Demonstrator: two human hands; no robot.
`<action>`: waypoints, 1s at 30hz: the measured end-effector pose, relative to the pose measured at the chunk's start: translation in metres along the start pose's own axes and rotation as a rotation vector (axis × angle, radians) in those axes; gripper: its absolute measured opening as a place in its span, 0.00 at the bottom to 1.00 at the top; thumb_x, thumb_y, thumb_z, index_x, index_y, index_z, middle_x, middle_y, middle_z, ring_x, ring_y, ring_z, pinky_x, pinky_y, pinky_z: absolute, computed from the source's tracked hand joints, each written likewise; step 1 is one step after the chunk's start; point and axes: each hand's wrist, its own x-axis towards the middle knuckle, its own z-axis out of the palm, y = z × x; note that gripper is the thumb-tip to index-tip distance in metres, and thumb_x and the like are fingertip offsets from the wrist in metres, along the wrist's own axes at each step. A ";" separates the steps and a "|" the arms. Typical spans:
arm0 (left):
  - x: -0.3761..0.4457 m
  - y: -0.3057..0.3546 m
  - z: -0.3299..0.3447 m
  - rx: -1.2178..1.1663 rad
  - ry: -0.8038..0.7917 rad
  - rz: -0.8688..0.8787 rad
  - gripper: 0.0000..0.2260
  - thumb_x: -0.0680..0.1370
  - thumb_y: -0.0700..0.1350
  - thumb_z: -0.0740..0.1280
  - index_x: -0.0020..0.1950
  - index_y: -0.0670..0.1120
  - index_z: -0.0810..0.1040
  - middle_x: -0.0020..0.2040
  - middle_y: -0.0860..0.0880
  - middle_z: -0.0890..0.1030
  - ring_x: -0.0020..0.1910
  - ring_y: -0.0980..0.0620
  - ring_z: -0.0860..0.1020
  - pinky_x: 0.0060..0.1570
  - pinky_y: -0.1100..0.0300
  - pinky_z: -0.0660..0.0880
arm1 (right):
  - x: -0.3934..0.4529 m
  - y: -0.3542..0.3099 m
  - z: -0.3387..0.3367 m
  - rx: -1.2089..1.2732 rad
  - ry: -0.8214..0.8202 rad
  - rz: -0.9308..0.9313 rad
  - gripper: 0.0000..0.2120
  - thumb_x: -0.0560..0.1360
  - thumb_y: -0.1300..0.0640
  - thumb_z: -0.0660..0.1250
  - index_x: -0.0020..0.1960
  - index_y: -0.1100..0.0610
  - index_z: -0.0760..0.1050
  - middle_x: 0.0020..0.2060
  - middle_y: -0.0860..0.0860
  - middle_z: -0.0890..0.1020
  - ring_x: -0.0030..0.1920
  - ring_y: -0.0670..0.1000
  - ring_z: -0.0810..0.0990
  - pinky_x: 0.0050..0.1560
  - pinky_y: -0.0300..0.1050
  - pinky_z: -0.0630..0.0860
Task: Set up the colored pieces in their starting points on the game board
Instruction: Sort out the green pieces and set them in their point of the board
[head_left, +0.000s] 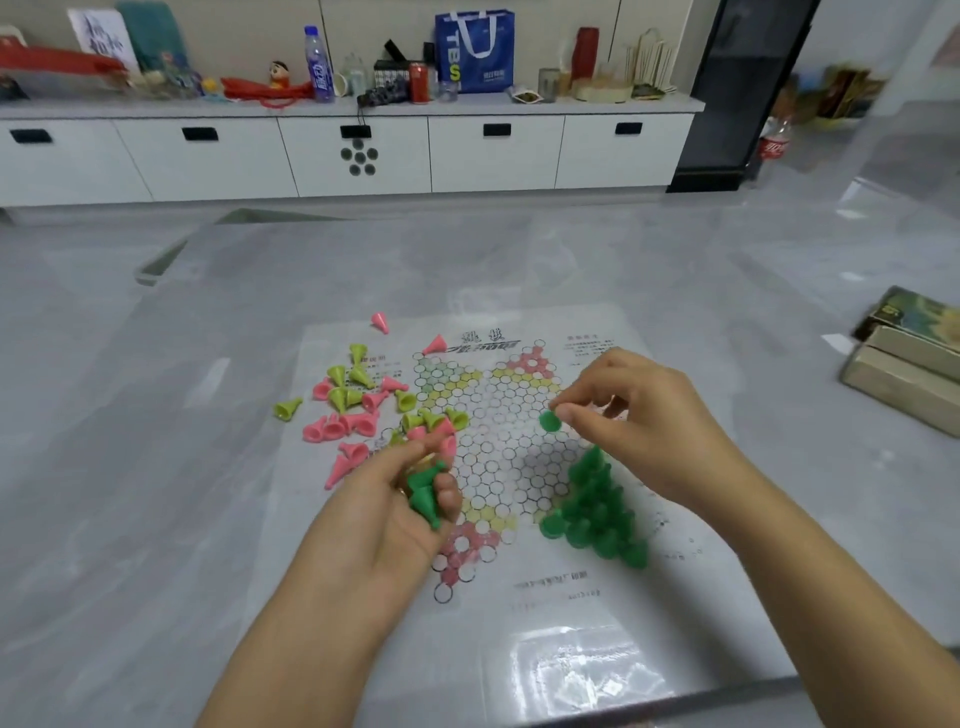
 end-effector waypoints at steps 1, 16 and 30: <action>-0.001 0.004 -0.002 -0.108 0.003 -0.022 0.08 0.75 0.36 0.59 0.51 0.37 0.75 0.38 0.44 0.76 0.31 0.54 0.72 0.24 0.68 0.73 | 0.001 0.005 0.000 -0.065 -0.019 -0.013 0.03 0.71 0.55 0.69 0.40 0.49 0.81 0.39 0.42 0.75 0.41 0.41 0.73 0.45 0.36 0.70; -0.004 0.011 -0.005 -0.241 0.062 -0.019 0.11 0.76 0.34 0.53 0.50 0.38 0.74 0.45 0.42 0.77 0.40 0.52 0.75 0.30 0.64 0.77 | -0.001 0.027 0.006 -0.221 -0.282 -0.060 0.02 0.70 0.51 0.69 0.42 0.49 0.81 0.43 0.37 0.69 0.52 0.45 0.67 0.51 0.34 0.62; -0.006 0.007 -0.004 -0.179 0.052 -0.023 0.11 0.75 0.33 0.52 0.47 0.38 0.75 0.40 0.43 0.76 0.37 0.52 0.73 0.36 0.65 0.73 | -0.004 0.030 0.003 -0.202 -0.268 -0.074 0.08 0.73 0.52 0.66 0.50 0.48 0.81 0.44 0.42 0.73 0.53 0.46 0.69 0.53 0.38 0.65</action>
